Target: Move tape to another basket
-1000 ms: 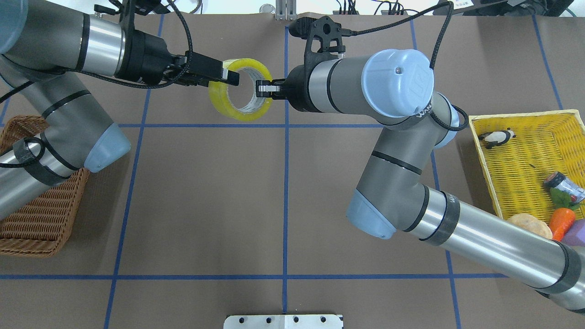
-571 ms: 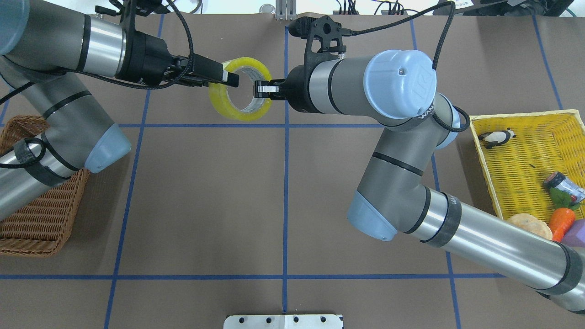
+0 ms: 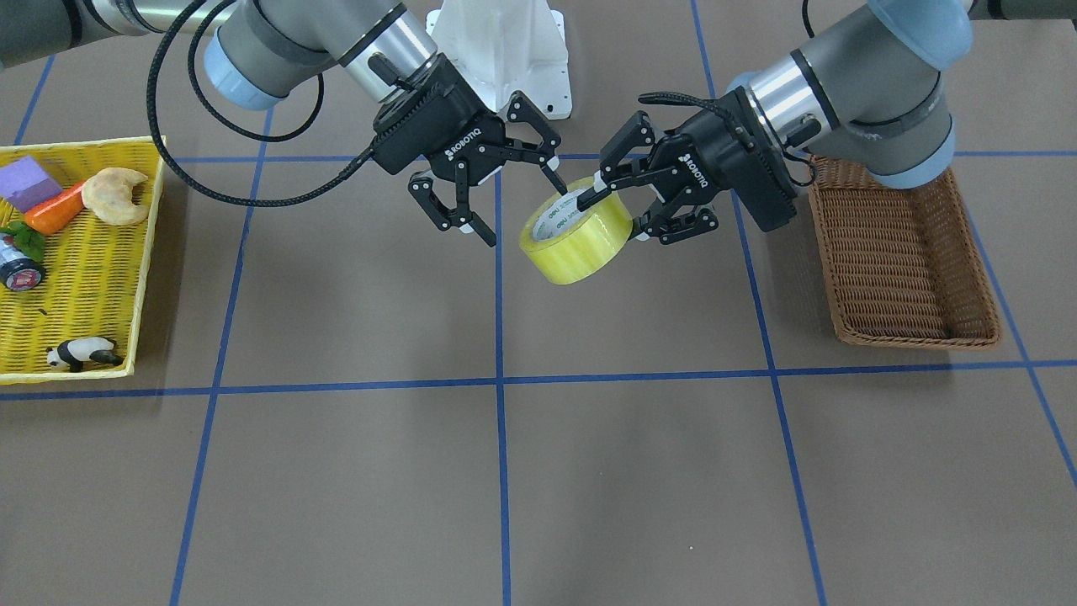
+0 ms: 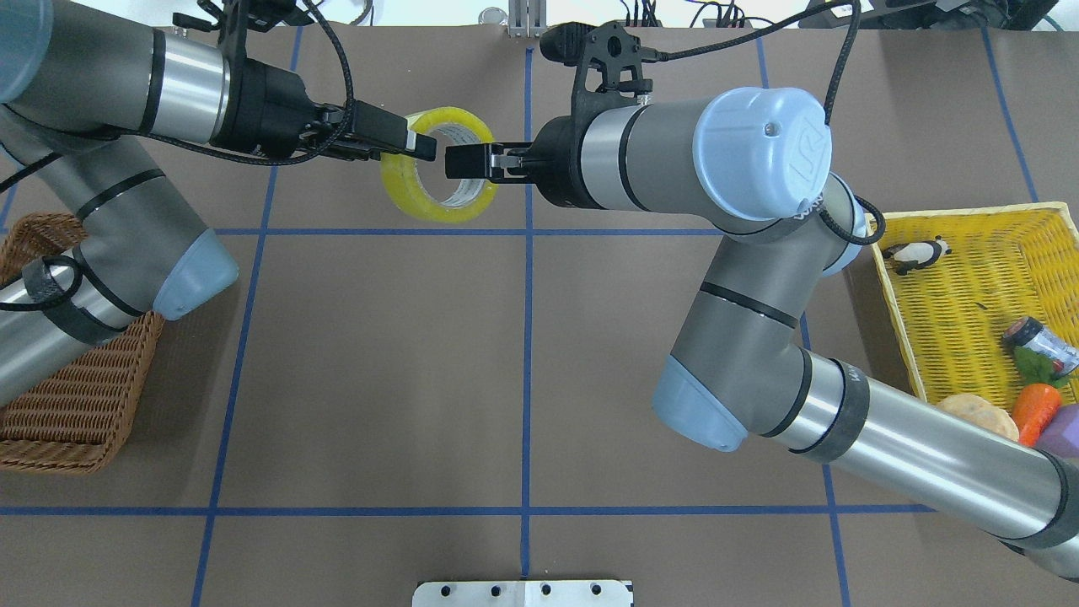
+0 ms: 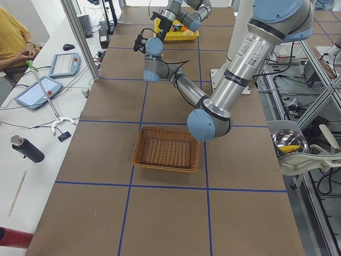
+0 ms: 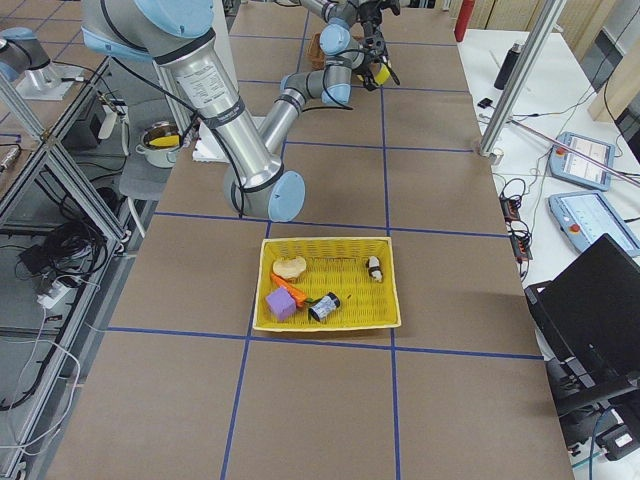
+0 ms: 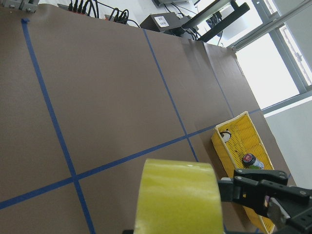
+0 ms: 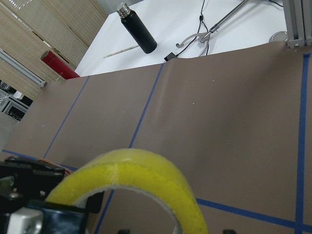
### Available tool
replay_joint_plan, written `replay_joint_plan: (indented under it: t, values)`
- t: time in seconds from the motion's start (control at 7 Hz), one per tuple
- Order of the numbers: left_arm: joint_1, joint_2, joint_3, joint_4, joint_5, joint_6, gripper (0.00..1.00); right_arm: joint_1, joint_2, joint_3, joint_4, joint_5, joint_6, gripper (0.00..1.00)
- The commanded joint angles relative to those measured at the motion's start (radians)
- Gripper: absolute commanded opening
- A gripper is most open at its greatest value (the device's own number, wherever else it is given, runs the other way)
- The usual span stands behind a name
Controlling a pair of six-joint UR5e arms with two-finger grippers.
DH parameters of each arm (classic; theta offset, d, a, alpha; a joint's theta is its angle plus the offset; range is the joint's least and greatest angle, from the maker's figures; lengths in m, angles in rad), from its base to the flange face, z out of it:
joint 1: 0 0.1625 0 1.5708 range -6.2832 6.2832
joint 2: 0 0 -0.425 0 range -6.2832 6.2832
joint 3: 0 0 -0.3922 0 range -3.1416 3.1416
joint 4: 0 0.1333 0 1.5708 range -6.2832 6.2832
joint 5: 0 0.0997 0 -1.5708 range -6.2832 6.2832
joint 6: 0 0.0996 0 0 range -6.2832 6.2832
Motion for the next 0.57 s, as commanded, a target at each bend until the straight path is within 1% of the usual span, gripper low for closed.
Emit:
replay_joint_plan:
  t: [0.0, 0.14, 0.29, 0.43]
  values:
    - [-0.008, 0.005, 0.0, 0.0, 0.001, -0.007, 0.0, 0.066, -0.019, 0.007, -0.007, 0.095, 0.0, 1.0]
    - [-0.018, 0.007, -0.003, -0.003, -0.001, -0.066, 0.0, 0.11, -0.05, 0.005, -0.009, 0.145, -0.001, 1.0]
    - [-0.022, 0.019, -0.008, -0.029, -0.001, -0.138, 0.0, 0.172, -0.07, -0.001, -0.05, 0.191, -0.013, 1.0]
    - [-0.038, 0.047, -0.009, -0.094, -0.003, -0.232, 0.0, 0.238, -0.072, -0.004, -0.143, 0.252, -0.033, 1.0]
